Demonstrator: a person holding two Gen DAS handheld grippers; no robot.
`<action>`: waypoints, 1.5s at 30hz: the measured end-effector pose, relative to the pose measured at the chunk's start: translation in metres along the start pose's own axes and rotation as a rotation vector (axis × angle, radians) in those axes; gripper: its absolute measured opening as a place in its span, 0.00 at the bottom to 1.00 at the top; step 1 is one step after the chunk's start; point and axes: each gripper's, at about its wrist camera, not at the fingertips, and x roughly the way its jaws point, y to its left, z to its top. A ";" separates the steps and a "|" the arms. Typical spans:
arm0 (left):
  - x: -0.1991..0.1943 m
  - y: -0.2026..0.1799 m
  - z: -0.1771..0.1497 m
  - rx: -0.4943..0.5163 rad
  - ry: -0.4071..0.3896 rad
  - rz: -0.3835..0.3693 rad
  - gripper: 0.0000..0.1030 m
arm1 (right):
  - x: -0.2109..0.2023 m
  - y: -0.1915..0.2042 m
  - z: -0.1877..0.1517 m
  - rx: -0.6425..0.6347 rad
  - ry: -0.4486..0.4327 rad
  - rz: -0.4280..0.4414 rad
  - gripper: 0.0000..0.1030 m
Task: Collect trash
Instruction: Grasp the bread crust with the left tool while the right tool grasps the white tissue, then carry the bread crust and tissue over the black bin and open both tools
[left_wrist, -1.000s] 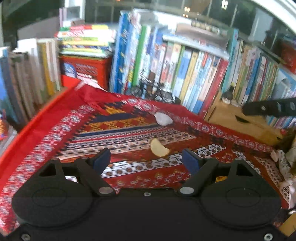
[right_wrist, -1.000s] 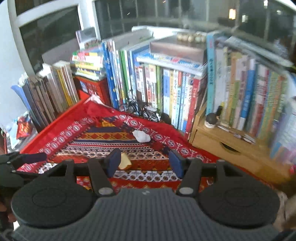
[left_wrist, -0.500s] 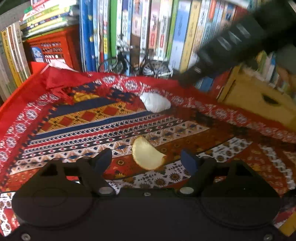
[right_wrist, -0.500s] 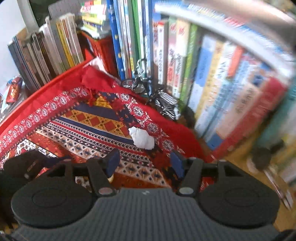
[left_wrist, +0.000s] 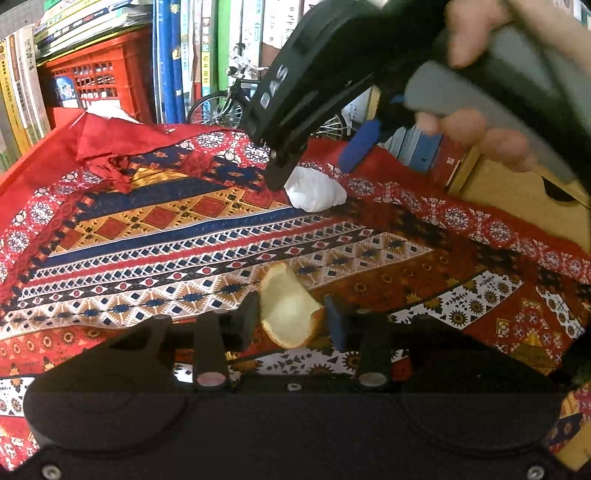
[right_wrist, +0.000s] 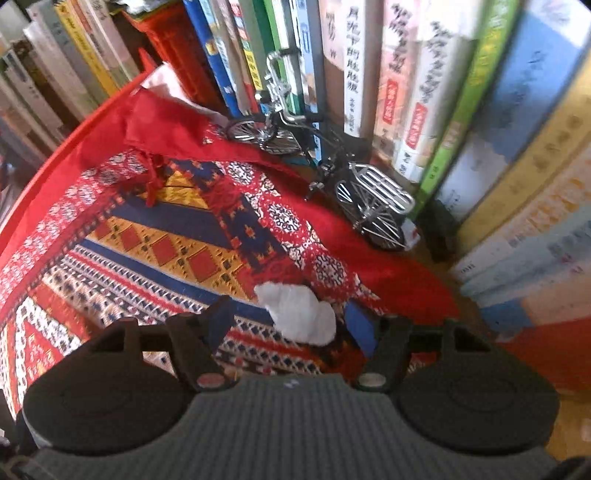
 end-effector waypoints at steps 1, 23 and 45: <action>-0.002 0.002 0.001 -0.011 0.002 -0.003 0.33 | 0.004 0.000 0.002 0.006 0.016 -0.011 0.75; -0.087 0.020 0.004 -0.060 -0.010 0.004 0.29 | -0.071 0.024 -0.045 0.092 0.000 0.021 0.31; -0.265 0.007 -0.043 -0.005 -0.129 -0.036 0.29 | -0.236 0.092 -0.168 0.257 -0.246 0.029 0.32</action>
